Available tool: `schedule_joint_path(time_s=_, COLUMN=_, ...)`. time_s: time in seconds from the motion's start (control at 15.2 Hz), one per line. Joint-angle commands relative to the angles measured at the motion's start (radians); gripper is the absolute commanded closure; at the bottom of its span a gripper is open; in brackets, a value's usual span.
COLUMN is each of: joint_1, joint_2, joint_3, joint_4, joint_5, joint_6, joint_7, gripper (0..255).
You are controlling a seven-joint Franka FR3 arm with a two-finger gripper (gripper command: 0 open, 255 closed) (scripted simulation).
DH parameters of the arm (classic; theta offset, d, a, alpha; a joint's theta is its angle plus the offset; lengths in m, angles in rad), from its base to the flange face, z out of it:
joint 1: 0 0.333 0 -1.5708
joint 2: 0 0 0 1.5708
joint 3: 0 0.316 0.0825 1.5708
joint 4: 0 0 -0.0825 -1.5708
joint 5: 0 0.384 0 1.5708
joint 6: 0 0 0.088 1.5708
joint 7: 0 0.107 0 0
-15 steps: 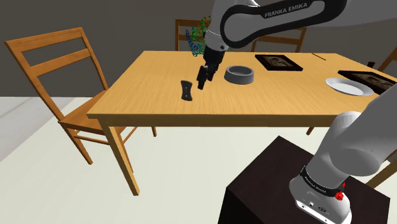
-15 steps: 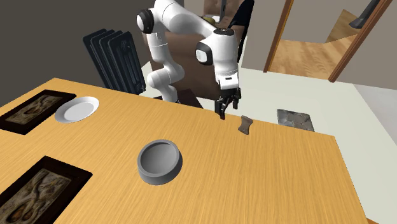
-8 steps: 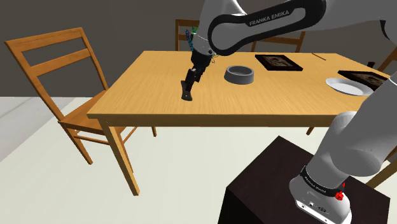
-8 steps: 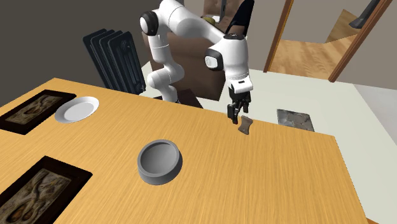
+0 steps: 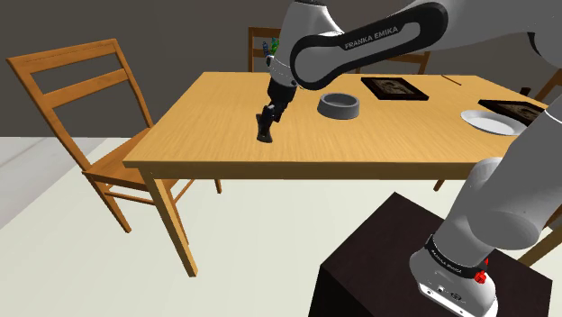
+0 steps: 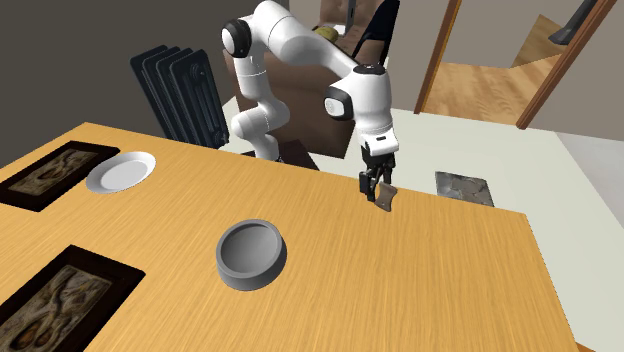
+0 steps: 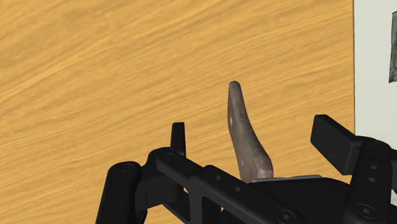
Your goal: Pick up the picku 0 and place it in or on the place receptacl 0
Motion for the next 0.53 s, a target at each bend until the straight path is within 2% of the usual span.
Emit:
schedule_joint_path(time_s=0.0, joint_1=0.0, joint_2=0.001, joint_3=0.0, joint_4=0.0, joint_5=0.0, joint_6=0.001, joint_7=0.0, gripper=0)
schedule_joint_path(time_s=0.2, joint_1=0.0, joint_2=0.0, joint_3=0.0, joint_4=0.0, joint_5=0.0, joint_6=0.001, joint_7=0.0, gripper=0)
schedule_joint_path(time_s=0.26, joint_1=0.0, joint_2=0.0, joint_3=0.0, joint_4=0.0, joint_5=0.0, joint_6=0.001, joint_7=0.0, gripper=255)
schedule_joint_path(time_s=0.46, joint_1=0.0, joint_2=0.0, joint_3=0.0, joint_4=0.0, joint_5=0.0, joint_6=0.001, joint_7=0.0, gripper=255)
